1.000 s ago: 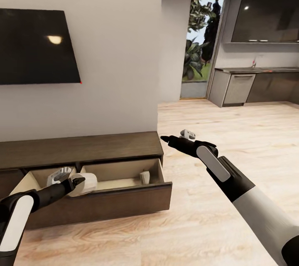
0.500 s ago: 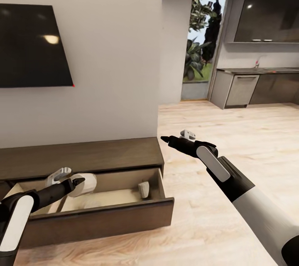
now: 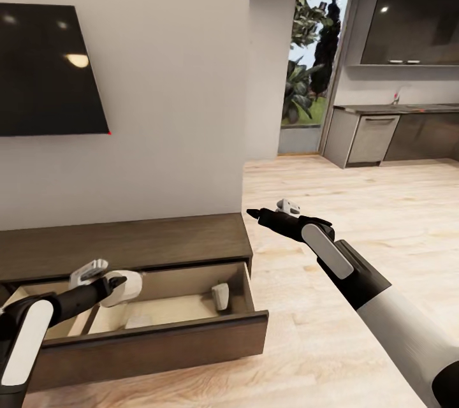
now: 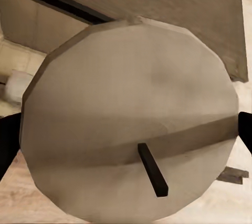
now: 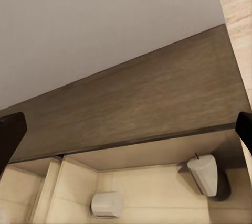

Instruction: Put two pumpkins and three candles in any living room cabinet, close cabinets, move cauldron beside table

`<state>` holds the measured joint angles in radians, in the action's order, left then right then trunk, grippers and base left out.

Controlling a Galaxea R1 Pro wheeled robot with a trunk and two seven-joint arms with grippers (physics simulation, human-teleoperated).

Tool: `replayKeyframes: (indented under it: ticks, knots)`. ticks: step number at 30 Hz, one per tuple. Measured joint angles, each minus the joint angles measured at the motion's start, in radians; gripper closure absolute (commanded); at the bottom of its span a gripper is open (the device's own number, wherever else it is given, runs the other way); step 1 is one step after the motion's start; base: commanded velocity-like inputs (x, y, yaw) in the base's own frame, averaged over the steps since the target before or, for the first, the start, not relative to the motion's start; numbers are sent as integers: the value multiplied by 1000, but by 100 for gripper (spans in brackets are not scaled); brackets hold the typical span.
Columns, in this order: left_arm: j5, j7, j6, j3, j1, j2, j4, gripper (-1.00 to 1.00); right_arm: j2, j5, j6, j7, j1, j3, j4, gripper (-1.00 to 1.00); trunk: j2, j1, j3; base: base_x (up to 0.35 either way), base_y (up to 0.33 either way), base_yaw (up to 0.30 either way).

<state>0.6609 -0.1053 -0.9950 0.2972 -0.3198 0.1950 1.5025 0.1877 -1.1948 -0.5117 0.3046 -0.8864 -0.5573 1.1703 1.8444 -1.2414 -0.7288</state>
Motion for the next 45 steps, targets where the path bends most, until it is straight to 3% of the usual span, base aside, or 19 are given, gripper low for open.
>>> replayKeyframes:
  ticks: [4, 8, 12, 26, 45]
  knots:
    - [11, -151, 0, -23, 0, -9, 0, 100, 0, 0, 0, 0, 0, 0, 0, -100, 0, 0, 0, 0, 0, 0]
    - [25, -198, 5, -87, -1, -13, -11, 100, 0, 0, 0, 0, 0, 0, 0, -100, 0, 0, 0, 0, 0, 0]
    - [22, -207, 7, -114, -2, -14, -24, 100, 0, 0, 0, 0, 0, 0, 0, -100, 0, 0, 0, 0, 0, 0]
    - [18, -209, 12, -139, -2, -31, -27, 100, 0, 0, 0, 1, 0, 0, -1, -100, 0, 0, 0, 5, -61, 0]
    - [7, -212, 12, -142, -5, -29, -78, 100, 0, 0, 0, 2, 0, 0, -2, -100, 0, 0, 0, 120, -138, 0]
